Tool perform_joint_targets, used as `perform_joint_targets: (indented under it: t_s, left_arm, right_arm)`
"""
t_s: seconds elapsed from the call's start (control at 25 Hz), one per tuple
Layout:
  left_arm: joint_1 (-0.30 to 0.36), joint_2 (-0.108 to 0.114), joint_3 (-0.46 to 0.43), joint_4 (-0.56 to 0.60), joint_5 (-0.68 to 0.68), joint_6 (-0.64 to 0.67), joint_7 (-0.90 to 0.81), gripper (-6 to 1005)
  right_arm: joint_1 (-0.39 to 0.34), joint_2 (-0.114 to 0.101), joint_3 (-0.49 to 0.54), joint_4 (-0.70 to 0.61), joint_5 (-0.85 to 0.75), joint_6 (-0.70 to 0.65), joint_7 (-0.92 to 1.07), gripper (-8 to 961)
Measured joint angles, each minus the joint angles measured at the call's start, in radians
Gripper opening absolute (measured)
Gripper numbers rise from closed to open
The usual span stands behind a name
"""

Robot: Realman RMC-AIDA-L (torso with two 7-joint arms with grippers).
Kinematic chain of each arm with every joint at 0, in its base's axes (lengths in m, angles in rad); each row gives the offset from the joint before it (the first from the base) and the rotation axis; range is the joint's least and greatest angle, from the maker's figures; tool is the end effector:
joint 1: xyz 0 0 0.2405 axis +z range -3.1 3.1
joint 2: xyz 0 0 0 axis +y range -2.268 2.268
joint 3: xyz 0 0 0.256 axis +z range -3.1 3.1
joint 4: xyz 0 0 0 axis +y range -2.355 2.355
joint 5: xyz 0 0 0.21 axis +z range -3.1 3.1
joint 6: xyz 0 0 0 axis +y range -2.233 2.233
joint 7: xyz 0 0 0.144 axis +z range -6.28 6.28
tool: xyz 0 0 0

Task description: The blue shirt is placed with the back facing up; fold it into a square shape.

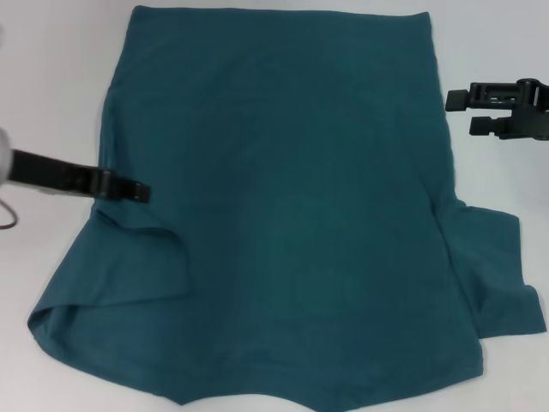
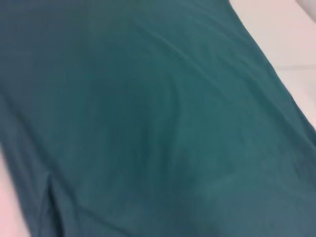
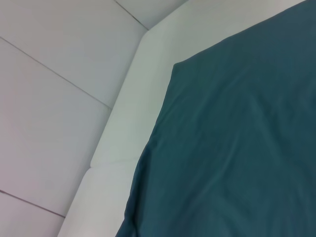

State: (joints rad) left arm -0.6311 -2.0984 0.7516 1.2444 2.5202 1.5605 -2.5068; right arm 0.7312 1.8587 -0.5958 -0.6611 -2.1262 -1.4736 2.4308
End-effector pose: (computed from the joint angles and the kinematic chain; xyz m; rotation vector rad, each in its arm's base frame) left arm -0.2266 0.3791 0.0749 -2.2863 -1.3934 -0.1288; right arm 0.2447 0.4136 0.1007 -2.2224 1.6851 0.6946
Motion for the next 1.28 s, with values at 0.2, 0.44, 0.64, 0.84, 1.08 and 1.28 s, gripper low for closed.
perform_joint_targets:
  t_s: [0.2, 0.44, 0.64, 0.84, 1.08, 1.28]
  left_arm:
    - [0.001, 0.038, -0.161, -0.121, -0.011, 0.030, -0.007, 416]
    - [0.036, 0.097, -0.262, -0.271, -0.091, 0.153, 0.091, 744]
    - [0.133, 0.064, -0.261, -0.247, -0.245, 0.297, 0.516, 836]
    - [0.222, -0.023, -0.268, -0.176, -0.309, 0.231, 0.789, 848]
    - [0.219, -0.019, -0.254, -0.182, -0.305, 0.217, 0.750, 849]
    - [0.214, -0.022, -0.258, -0.177, -0.309, 0.212, 0.720, 848]
  right_arm:
    - [-0.002, -0.003, -0.009, 0.000, 0.000, -0.005, -0.018, 914]
    - [-0.012, -0.008, -0.041, -0.003, -0.034, -0.022, -0.077, 914]
    - [-0.029, -0.010, -0.035, -0.010, -0.034, -0.039, -0.109, 914]
    - [-0.044, -0.006, -0.012, -0.010, -0.024, -0.025, -0.124, 914]
    - [-0.047, -0.022, -0.022, -0.014, -0.042, -0.034, -0.125, 914]
    - [-0.071, -0.058, -0.026, -0.014, -0.099, -0.125, -0.071, 914]
